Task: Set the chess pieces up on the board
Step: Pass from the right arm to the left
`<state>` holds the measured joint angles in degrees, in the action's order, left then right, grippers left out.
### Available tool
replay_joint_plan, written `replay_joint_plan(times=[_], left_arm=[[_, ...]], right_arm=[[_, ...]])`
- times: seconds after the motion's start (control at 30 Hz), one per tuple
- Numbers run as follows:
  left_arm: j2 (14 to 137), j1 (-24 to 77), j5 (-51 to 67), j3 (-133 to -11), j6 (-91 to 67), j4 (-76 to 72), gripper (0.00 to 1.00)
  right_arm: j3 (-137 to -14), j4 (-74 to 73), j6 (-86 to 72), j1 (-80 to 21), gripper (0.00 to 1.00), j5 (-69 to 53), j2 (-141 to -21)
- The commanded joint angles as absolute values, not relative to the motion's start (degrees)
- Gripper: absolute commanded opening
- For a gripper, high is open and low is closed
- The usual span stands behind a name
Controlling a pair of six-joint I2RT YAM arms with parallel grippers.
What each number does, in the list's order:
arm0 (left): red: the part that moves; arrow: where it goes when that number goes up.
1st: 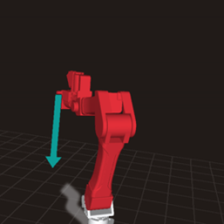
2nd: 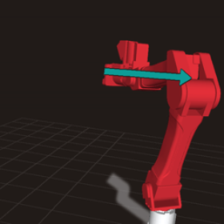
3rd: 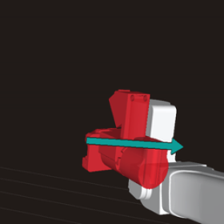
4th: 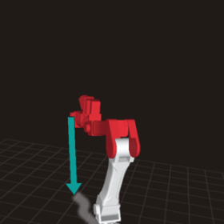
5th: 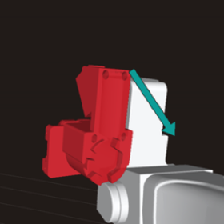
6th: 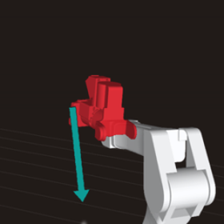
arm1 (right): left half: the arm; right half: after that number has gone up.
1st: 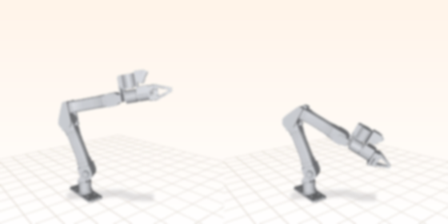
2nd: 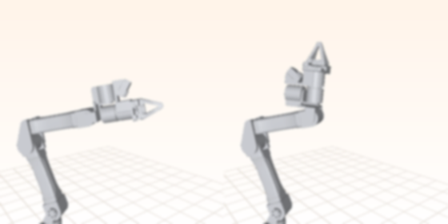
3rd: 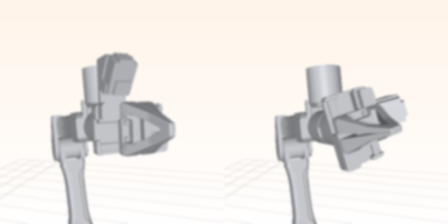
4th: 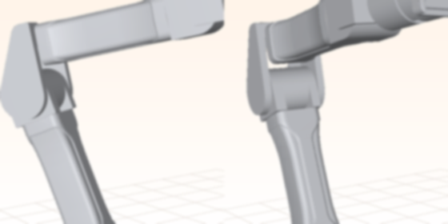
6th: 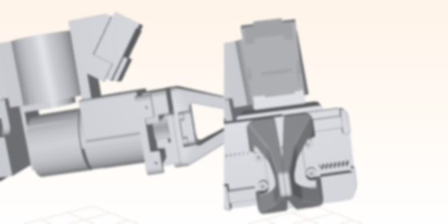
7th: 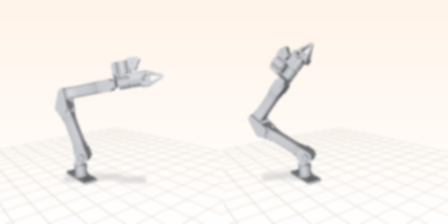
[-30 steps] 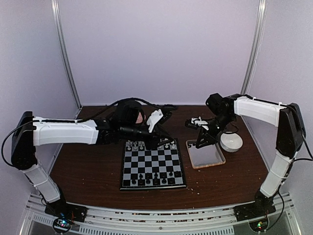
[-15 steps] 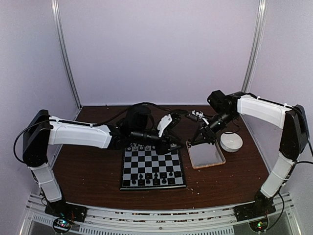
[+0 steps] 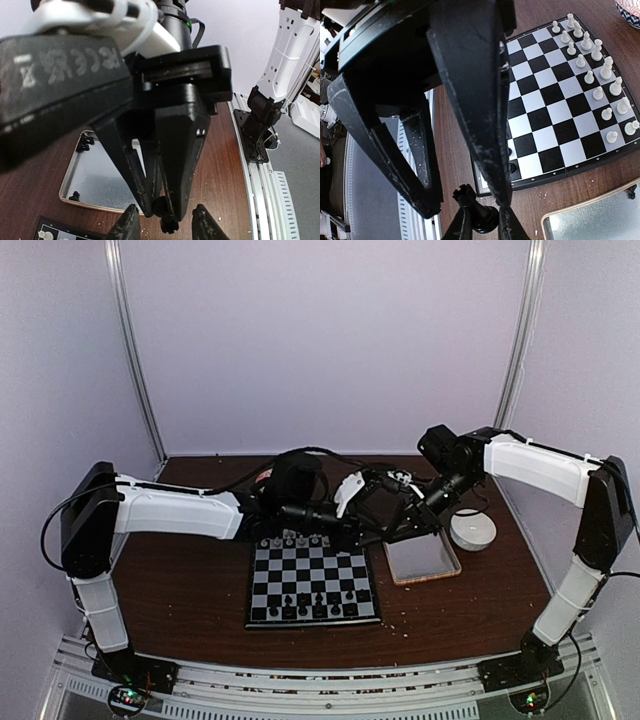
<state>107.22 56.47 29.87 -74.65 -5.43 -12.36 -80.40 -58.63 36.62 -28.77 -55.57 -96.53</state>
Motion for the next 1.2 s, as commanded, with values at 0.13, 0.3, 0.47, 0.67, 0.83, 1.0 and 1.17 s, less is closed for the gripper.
replay_joint_plan(times=[0.13, 0.3, 0.47, 0.67, 0.83, 1.0, 1.17], left_arm=[[108.1, 56.4, 32.9, -76.8, -4.0, -12.7, 0.29], [107.7, 56.4, 33.5, -76.3, -3.6, -11.4, 0.3], [107.8, 56.4, 33.4, -76.0, -3.4, -11.5, 0.33], [108.2, 56.4, 33.4, -76.0, -3.4, -11.5, 0.3], [108.2, 56.4, 33.7, -75.9, -3.4, -11.5, 0.24], [108.5, 56.4, 34.0, -76.3, -3.3, -11.5, 0.21], [109.0, 56.4, 34.7, -77.0, -3.3, -11.4, 0.15]], right_arm=[[-81.1, -60.6, 38.9, -29.7, 0.18, -55.9, -95.0], [-80.9, -60.8, 39.2, -29.7, 0.18, -55.8, -94.9], [-81.1, -60.8, 39.1, -29.7, 0.18, -56.1, -95.1], [-81.6, -61.8, 40.0, -29.7, 0.18, -57.7, -95.3], [-81.8, -62.2, 40.2, -29.7, 0.18, -58.1, -95.7], [-82.1, -62.3, 40.0, -29.7, 0.18, -58.4, -95.7], [-82.3, -62.4, 39.8, -29.7, 0.18, -58.9, -95.9]])
